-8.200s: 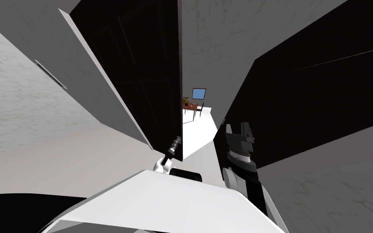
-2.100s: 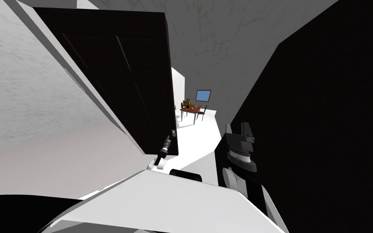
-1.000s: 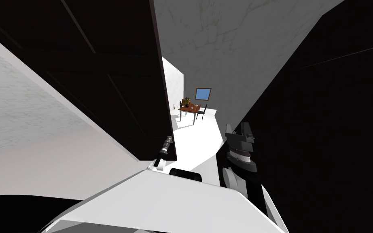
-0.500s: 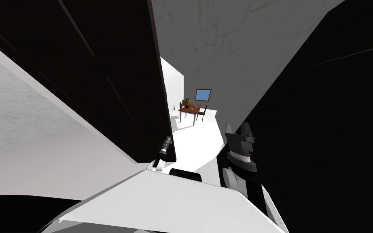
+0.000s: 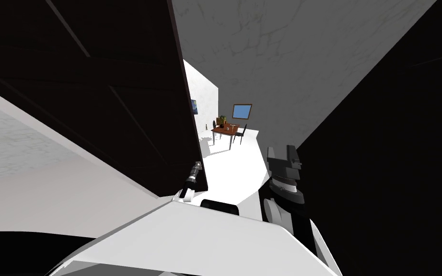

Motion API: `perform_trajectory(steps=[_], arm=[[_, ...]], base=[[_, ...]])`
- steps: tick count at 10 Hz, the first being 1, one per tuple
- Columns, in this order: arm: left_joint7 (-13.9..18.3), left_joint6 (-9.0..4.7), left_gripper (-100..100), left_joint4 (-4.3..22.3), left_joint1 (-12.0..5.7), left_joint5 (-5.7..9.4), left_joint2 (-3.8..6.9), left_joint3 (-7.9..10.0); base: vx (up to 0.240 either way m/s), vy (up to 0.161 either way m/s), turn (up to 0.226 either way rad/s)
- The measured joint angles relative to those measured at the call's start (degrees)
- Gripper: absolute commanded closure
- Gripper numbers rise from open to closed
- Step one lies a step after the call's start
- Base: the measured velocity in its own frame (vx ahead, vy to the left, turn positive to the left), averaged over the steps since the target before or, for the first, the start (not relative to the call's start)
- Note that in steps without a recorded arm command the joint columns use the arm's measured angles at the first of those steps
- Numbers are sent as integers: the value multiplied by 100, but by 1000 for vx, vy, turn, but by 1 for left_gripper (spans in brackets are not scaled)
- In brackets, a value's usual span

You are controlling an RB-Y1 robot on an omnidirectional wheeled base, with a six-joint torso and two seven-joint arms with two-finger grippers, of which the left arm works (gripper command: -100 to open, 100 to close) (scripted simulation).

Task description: Push the door open

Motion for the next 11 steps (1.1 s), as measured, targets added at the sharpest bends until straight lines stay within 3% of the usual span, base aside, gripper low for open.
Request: perform_trajectory(steps=[1,3,4,5,6,7,8,11], arm=[[0,-54,100,195,-98,40,56,61],[-38,-36,100,219,-150,111,93,181],[-68,5,100,197,-148,145,95,239],[-89,110,100,-48,-15,167,69,280],[-117,18,100,139,-135,198,105,336],[-128,59,100,40,-74,245,133,418],[-142,112,-100,-59,-17,280,141,482],[-139,131,-100,-77,-17,304,103,497]], base=[[174,-39,45],[202,-36,55],[210,-9,53],[129,-5,30],[182,-19,115],[200,-35,103],[-9,-94,61],[-198,-135,40]])
